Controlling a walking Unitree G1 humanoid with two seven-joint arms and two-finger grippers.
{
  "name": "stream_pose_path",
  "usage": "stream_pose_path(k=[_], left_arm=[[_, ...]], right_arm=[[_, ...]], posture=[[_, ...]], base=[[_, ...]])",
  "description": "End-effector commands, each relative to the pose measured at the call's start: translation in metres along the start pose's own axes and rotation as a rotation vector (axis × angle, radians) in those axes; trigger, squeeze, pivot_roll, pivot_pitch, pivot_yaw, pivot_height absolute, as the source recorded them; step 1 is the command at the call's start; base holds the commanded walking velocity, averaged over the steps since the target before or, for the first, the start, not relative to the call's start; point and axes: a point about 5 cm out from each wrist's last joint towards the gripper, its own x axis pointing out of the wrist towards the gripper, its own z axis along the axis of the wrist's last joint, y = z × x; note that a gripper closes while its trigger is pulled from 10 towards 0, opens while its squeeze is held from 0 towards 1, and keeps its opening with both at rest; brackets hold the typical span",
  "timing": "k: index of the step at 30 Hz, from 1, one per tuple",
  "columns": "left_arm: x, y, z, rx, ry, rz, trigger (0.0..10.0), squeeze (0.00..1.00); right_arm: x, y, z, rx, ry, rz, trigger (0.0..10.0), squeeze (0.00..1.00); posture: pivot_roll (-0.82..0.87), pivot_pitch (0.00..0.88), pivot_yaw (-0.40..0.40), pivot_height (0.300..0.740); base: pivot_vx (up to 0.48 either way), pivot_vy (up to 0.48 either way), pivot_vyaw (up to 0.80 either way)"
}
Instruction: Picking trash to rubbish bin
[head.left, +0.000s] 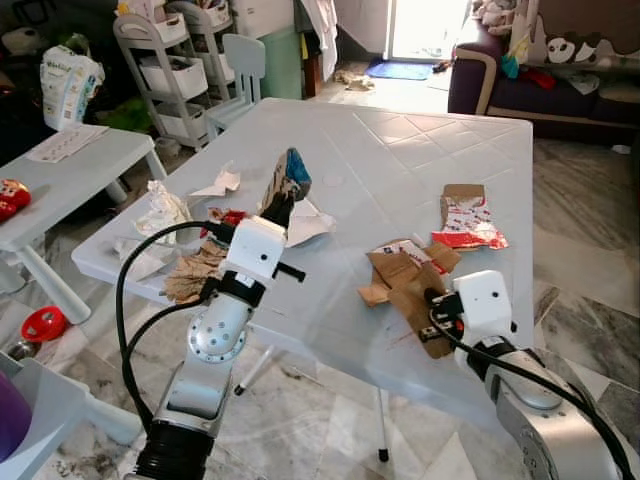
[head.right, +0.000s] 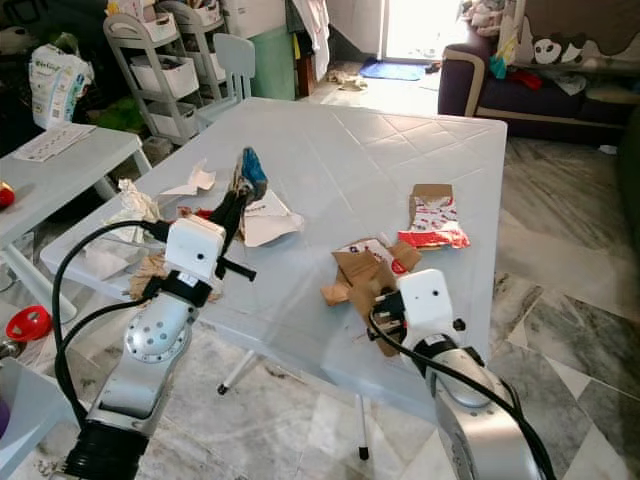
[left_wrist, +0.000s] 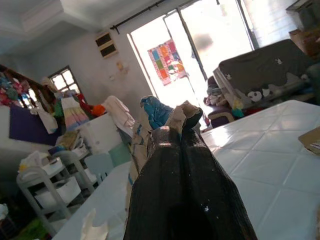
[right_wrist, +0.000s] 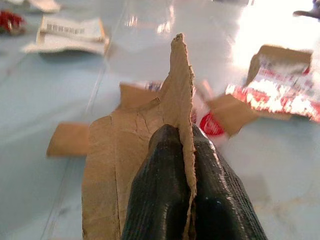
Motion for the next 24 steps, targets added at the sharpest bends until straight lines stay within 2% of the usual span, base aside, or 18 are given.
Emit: stream_pose_path(k=[1, 2, 3, 4, 6, 7, 24], left_arm=[[-0.003, 0.0089, -0.0027, 0.004, 0.028, 0.041, 2.3, 0.0], [-0.0039, 0.0095, -0.0039, -0.001, 0.036, 0.047, 2.3, 0.0], [-0.0051, 0.0095, -0.0049, 0.0, 0.041, 0.044, 4.0, 0.0], [-0.0058, 0.0094, -0.0054, 0.001, 0.044, 0.04, 7.3, 0.0], [-0.0063, 0.0094, -0.0059, 0.005, 0.05, 0.042, 7.3, 0.0], [-0.0061, 0.0088, -0.0055, 0.002, 0.052, 0.041, 10.0, 0.0], [0.0026, 0.0086, -0.0009, -0.013, 0.056, 0.073, 10.0, 0.0]], right_arm=[[0.0014, -0.003, 0.0063, -0.005, -0.032, -0.017, 10.0, 0.0], [0.0016, -0.0031, 0.0065, -0.006, -0.033, -0.018, 10.0, 0.0], [0.0018, -0.003, 0.0076, -0.01, -0.042, -0.018, 10.0, 0.0], [0.002, -0.0029, 0.0085, -0.013, -0.048, -0.018, 10.0, 0.0], [0.0021, -0.0023, 0.009, -0.014, -0.052, -0.017, 10.0, 0.0], [0.0023, -0.0014, 0.0095, -0.011, -0.058, -0.014, 10.0, 0.0], [0.0028, 0.0, 0.0133, -0.003, -0.089, -0.001, 10.0, 0.0]], posture=[[-0.1, 0.0, 0.066, 0.74], [-0.1, 0.0, 0.066, 0.74], [-0.1, 0.0, 0.065, 0.74], [-0.1, 0.0, 0.065, 0.74], [-0.1, 0.0, 0.065, 0.74], [-0.1, 0.0, 0.065, 0.74], [-0.1, 0.0, 0.06, 0.74]], base=[[0.0, 0.0, 0.0], [0.0, 0.0, 0.0], [0.0, 0.0, 0.8], [0.0, 0.0, 0.8], [0.0, 0.0, 0.8], [0.0, 0.0, 0.8], [0.0, 0.0, 0.8]])
